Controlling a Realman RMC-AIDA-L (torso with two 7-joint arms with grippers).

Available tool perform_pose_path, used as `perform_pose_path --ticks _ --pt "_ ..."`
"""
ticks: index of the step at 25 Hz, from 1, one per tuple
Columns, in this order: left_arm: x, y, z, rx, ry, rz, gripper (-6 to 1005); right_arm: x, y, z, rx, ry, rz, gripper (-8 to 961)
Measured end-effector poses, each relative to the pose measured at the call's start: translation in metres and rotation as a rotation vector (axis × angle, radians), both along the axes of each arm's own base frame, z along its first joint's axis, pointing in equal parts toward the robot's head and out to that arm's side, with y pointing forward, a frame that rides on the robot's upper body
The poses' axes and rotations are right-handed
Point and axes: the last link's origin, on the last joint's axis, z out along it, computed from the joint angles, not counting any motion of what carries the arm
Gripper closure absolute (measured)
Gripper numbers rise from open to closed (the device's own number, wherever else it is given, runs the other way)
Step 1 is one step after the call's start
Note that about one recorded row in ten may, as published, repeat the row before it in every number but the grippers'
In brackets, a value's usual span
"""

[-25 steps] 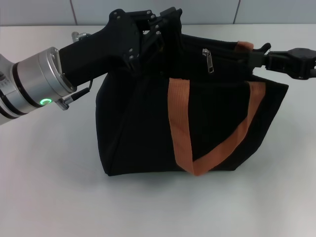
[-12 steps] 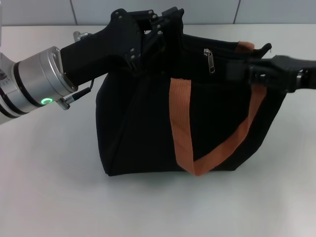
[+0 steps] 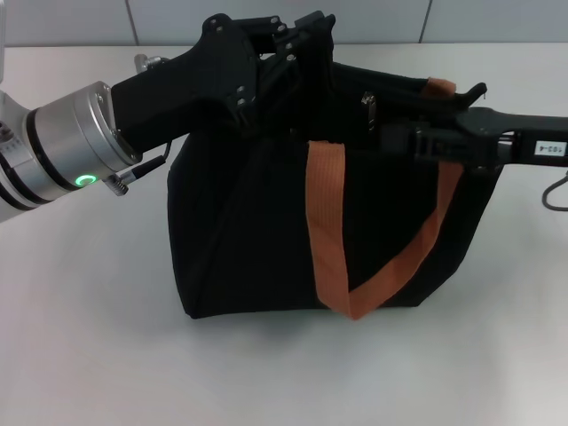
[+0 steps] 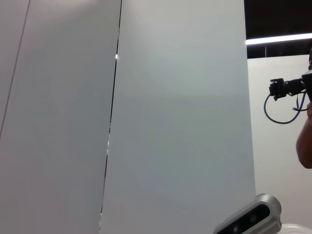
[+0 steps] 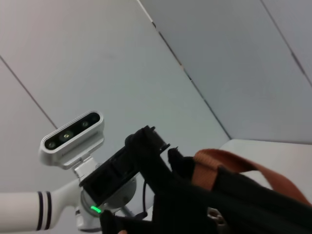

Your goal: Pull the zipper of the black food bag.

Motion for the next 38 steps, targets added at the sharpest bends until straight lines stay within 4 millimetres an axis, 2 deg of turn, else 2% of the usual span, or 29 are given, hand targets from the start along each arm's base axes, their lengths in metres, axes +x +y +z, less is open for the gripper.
perform_pose_path --ticks 14,18,24,28,33,38 --pt "0.001 -0.001 0.0 -0.003 -0.005 -0.01 957 -0.018 0.01 -0.01 -0.029 -0.005 0.049 620" --pt "0.001 -0.002 0.001 -0.006 -0.008 -0.015 957 -0.023 0.01 -0.021 -0.054 -0.041 0.069 730" --pt "0.001 -0.002 0.001 -0.006 -0.009 -0.016 957 -0.025 0.008 -0.02 -0.037 -0.037 0.093 785" --pt "0.002 -0.003 0.001 -0.007 -0.011 -0.019 957 -0.02 0.004 -0.017 -0.02 -0.01 0.082 822" --pt "0.002 -0.003 0.001 -0.009 -0.015 -0.025 957 -0.017 0.001 -0.007 0.016 0.012 0.077 955" --pt "0.002 -0.004 0.002 -0.011 -0.018 -0.029 957 -0.014 -0.002 0.004 0.02 0.042 0.061 956"
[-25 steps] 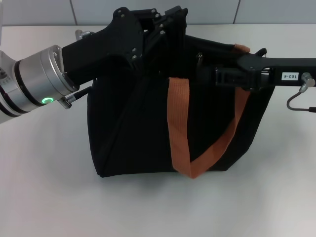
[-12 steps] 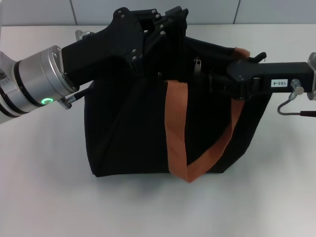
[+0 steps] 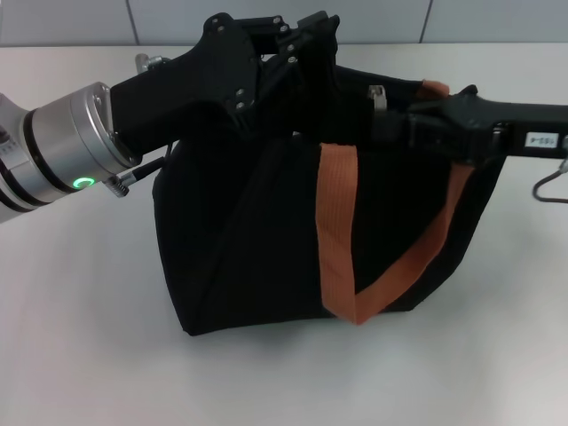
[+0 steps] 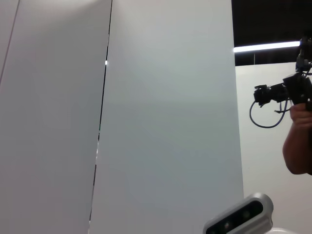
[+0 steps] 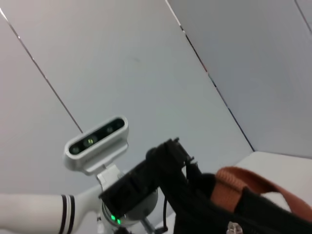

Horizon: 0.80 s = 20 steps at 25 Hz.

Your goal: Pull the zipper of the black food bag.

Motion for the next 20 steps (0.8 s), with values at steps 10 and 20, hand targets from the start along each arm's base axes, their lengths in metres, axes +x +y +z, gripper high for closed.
perform_pose_path --ticks 10,20 --pt "0.0 0.0 0.0 0.0 -0.003 -0.003 957 0.009 -0.001 0.023 0.036 0.049 -0.03 954" --pt "0.0 -0.001 0.001 0.0 -0.005 -0.004 957 0.007 -0.001 0.021 0.023 0.045 -0.027 954"
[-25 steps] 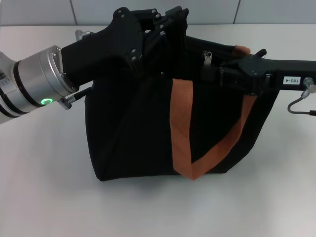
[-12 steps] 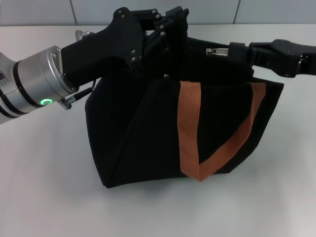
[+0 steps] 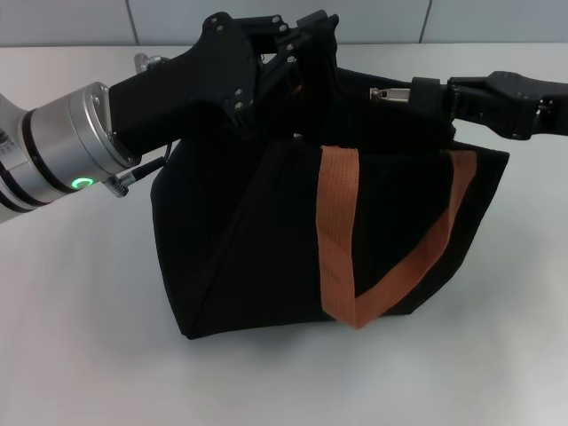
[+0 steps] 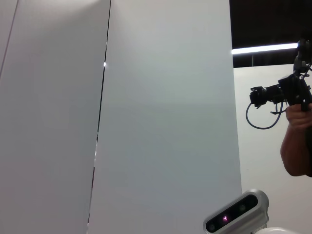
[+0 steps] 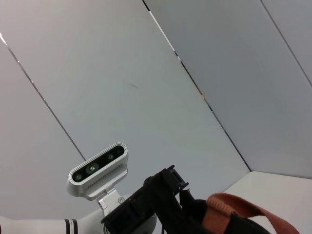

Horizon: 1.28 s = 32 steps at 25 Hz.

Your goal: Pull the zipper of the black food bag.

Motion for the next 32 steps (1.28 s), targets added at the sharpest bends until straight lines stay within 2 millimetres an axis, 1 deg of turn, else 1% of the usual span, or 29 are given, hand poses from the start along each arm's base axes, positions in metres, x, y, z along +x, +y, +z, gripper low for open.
perform_pose_path --ticks 13,32 --pt "0.001 -0.002 0.001 -0.006 -0.008 -0.014 956 -0.003 0.001 -0.001 -0.014 0.003 -0.003 954" --pt "0.001 -0.004 0.0 -0.016 -0.018 -0.015 956 -0.01 0.003 -0.01 -0.044 -0.002 0.011 954"
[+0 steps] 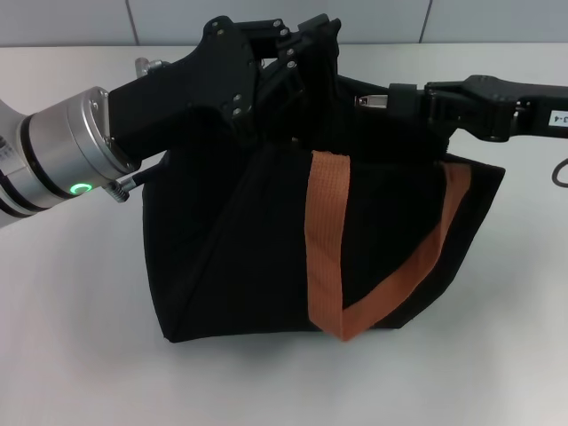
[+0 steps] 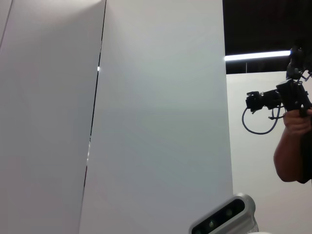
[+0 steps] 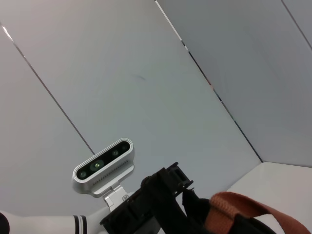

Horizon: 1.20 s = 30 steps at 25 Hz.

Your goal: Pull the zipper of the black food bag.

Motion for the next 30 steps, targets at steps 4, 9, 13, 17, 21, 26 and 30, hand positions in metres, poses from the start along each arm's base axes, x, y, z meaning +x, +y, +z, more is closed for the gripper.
perform_pose_path --ticks 4,9,13,17,21,26,30 --pt "0.0004 -0.0001 -0.0002 -0.002 0.0 -0.002 956 -0.0011 0.0006 -0.0003 -0.001 0.001 0.002 954" --pt "0.001 -0.0001 -0.0002 -0.002 -0.001 -0.005 956 -0.0026 0.0016 -0.0008 -0.002 0.001 0.005 954" --pt "0.0012 0.0 -0.0002 -0.001 -0.001 -0.006 956 -0.0047 0.0027 -0.0013 -0.005 0.002 0.01 954" --pt "0.0012 -0.0001 -0.0003 -0.002 0.0 -0.006 956 -0.0066 0.004 -0.0025 -0.01 0.001 0.015 954" --pt "0.0011 -0.0001 -0.0004 -0.001 0.001 -0.007 955 -0.0075 0.0047 -0.0035 -0.014 0.0 0.016 954" --pt "0.0011 -0.0001 -0.0004 -0.001 0.001 -0.007 955 -0.0069 0.0043 -0.0031 -0.019 0.0 0.008 953" --pt "0.0012 -0.0001 -0.0004 -0.001 0.001 -0.007 955 -0.0031 0.0025 -0.0014 -0.02 -0.003 -0.004 953"
